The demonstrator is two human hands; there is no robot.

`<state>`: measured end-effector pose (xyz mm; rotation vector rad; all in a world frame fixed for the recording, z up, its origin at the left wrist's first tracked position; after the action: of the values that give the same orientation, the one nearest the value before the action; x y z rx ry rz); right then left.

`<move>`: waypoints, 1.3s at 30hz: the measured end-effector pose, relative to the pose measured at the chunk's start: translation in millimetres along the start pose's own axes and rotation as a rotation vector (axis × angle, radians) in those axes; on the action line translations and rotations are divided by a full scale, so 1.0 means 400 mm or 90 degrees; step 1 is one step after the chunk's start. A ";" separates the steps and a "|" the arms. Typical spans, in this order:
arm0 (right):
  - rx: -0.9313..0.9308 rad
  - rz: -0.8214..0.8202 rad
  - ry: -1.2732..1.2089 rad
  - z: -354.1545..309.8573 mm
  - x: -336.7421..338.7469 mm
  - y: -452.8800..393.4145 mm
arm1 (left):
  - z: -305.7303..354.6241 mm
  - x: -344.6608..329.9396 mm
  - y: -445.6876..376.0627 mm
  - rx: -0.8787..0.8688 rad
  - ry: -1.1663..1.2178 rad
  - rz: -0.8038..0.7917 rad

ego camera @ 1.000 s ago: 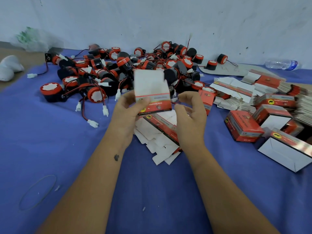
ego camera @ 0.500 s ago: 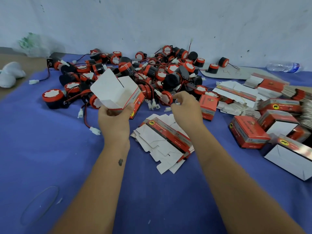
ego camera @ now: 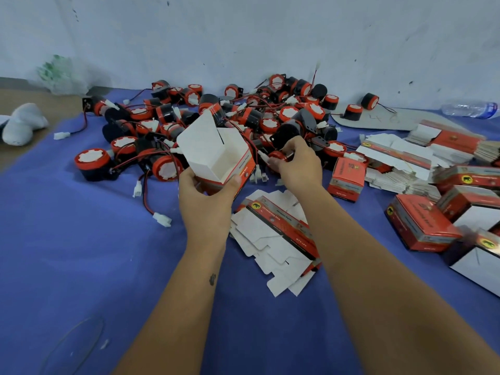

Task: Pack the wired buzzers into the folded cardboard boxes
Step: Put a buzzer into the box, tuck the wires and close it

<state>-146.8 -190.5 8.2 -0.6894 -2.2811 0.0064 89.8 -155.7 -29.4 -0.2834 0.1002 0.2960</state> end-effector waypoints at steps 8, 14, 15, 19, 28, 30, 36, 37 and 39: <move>-0.212 0.129 -0.717 0.092 0.069 0.127 | 0.027 -0.029 0.016 -0.038 -0.037 -0.061; -0.094 0.222 -0.701 0.078 0.115 0.275 | 0.053 -0.083 0.063 -0.065 -0.113 -0.207; -0.045 0.251 -0.644 0.064 0.129 0.298 | 0.055 -0.088 0.070 -0.066 -0.124 -0.227; 0.112 0.262 -0.530 -0.003 0.156 0.339 | 0.038 -0.103 0.088 -0.058 -0.155 -0.298; 0.178 0.304 -0.013 -0.056 0.141 0.337 | 0.028 -0.126 0.096 -0.059 -0.118 -0.360; 0.197 0.345 0.038 -0.069 0.152 0.346 | 0.026 -0.128 0.095 -0.061 -0.116 -0.364; 0.176 0.343 0.160 -0.053 0.165 0.324 | 0.018 -0.130 0.089 -0.062 -0.118 -0.366; 0.171 0.329 0.171 -0.048 0.161 0.319 | 0.016 -0.129 0.088 -0.061 -0.122 -0.367; 0.162 0.302 0.171 -0.044 0.152 0.311 | 0.011 -0.129 0.086 -0.055 -0.119 -0.373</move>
<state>-111.3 -58.3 35.5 -1.0106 -1.7799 0.3977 30.4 -137.1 -27.1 -0.3563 -0.1805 -0.2562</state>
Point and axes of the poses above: each hand's wrist, its own y-axis away from the middle knuckle, its own x-axis out of the back of the hand, z = x × y, the point moved 10 cm from there along -y, towards the middle knuckle, and after that the axes turned 4 degrees about -x, right-handed, at the moved point
